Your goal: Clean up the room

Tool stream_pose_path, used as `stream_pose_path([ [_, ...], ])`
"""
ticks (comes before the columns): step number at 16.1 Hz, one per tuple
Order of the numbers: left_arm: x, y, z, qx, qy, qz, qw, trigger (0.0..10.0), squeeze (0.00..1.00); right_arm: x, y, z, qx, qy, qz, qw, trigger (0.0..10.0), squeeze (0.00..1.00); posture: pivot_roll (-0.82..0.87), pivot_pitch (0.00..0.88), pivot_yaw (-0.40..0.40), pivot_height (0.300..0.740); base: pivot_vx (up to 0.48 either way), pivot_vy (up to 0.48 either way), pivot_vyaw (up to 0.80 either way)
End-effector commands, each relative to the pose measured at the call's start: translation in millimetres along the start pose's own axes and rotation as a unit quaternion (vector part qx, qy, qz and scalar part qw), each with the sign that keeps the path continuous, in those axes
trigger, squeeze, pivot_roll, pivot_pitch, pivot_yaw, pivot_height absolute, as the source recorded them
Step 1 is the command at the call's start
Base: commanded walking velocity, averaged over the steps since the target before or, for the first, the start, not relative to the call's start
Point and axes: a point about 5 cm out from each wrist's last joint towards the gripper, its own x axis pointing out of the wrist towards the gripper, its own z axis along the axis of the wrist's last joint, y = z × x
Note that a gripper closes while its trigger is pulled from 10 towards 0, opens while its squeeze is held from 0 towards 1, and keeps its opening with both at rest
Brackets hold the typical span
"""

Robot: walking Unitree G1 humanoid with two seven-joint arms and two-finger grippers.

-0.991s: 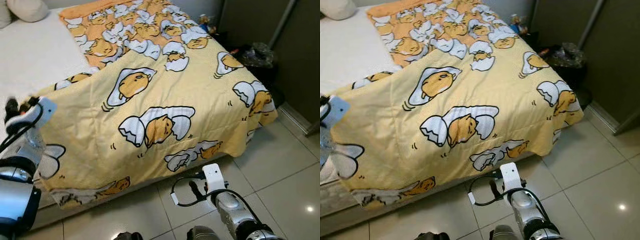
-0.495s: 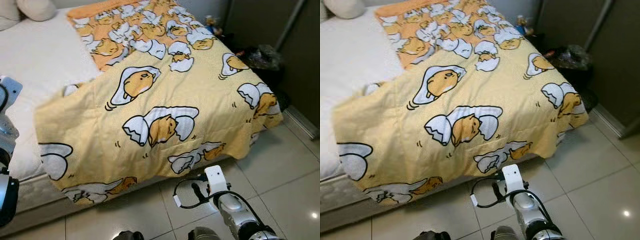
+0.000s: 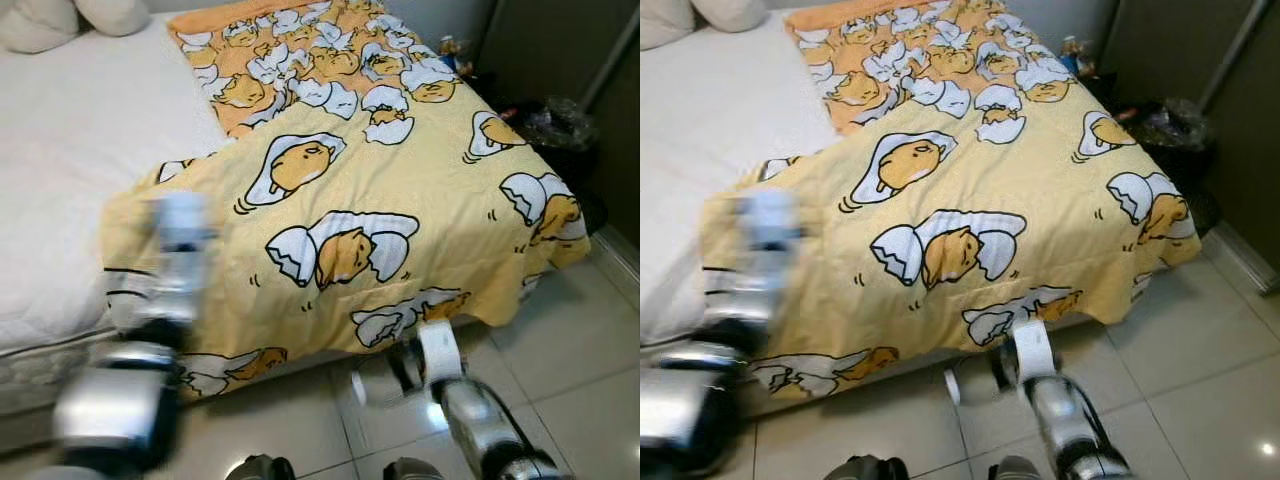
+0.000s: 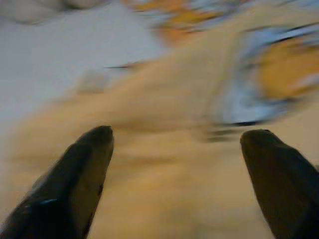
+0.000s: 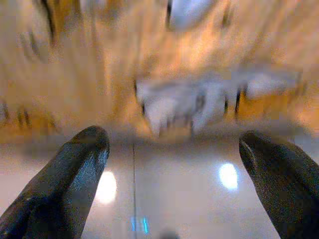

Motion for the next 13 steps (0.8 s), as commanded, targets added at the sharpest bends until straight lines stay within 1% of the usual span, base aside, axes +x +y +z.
stream_pose_path([
  [1,-2.3,1.9,-2.2,-0.054,-0.006,0.006,0.998,10.0,1.00,2.9,-6.0,26.0,0.016,-0.074,-0.010,0.997,10.0,0.00,-0.24,0.059,0.080,0.731,0.000,0.000,0.00],
  [2,-4.2,-1.4,-4.3,-0.067,-0.008,0.011,0.998,10.0,1.00,2.5,-10.2,47.3,0.018,-0.133,-0.020,0.991,10.0,0.01,-0.24,0.056,0.082,0.731,0.000,0.000,0.00],
  [3,-5.8,1.6,-6.3,-0.050,-0.015,0.028,0.998,10.0,0.00,-2.0,-14.7,67.7,0.023,-0.188,-0.031,0.981,10.0,0.00,-0.24,0.054,0.085,0.731,0.000,0.000,0.00],
  [4,-6.5,4.0,-8.0,-0.049,-0.014,0.038,0.998,10.0,0.00,-5.6,-15.8,76.3,0.023,-0.212,-0.036,0.976,10.0,0.00,-0.24,0.054,0.085,0.731,0.000,0.000,0.00],
  [5,-11.2,-2.8,-11.1,-0.050,-0.023,0.023,0.998,10.0,0.00,-12.1,-16.3,78.2,0.018,-0.230,-0.038,0.972,10.0,0.00,-0.24,0.047,0.085,0.731,0.000,0.000,0.00],
  [6,-20.6,-16.4,-16.5,-0.056,-0.036,-0.005,0.998,10.0,0.00,-18.4,-14.6,76.7,0.016,-0.241,-0.037,0.970,10.0,0.01,-0.24,0.043,0.089,0.731,0.000,0.000,0.00],
  [7,-34.1,-32.6,-24.6,-0.070,-0.039,-0.034,0.996,10.0,0.00,-23.3,-10.7,74.6,0.012,-0.249,-0.032,0.968,10.0,0.01,-0.24,0.040,0.087,0.731,0.000,0.000,0.00],
  [8,-37.9,-36.9,-27.0,-0.082,-0.036,-0.038,0.995,10.0,0.00,-24.2,-9.5,74.7,0.011,-0.251,-0.031,0.967,10.0,0.00,-0.23,0.039,0.083,0.731,0.000,0.000,0.00],
  [9,-41.9,-42.7,-27.1,-0.089,-0.045,-0.047,0.994,10.0,0.00,-25.8,-7.1,76.9,0.009,-0.257,-0.032,0.966,10.0,0.01,-0.23,0.036,0.078,0.731,0.000,0.000,0.00],
  [11,-36.9,-42.4,-15.4,-0.087,-0.071,-0.049,0.993,10.0,0.00,-25.9,-2.6,83.7,0.012,-0.257,-0.030,0.966,10.0,0.00,-0.22,0.027,0.073,0.731,0.000,0.000,0.00],
  [12,-34.3,-39.8,-4.3,-0.085,-0.092,-0.054,0.991,10.0,0.00,-24.7,-0.4,87.7,0.010,-0.259,-0.027,0.966,10.0,0.01,-0.21,0.024,0.073,0.731,0.000,0.289,0.00],
  [13,-33.3,-37.2,1.9,-0.084,-0.098,-0.060,0.990,10.0,0.00,-23.4,0.7,93.1,0.009,-0.262,-0.026,0.965,10.0,0.00,-0.21,0.019,0.073,0.731,0.000,0.480,0.00],
])
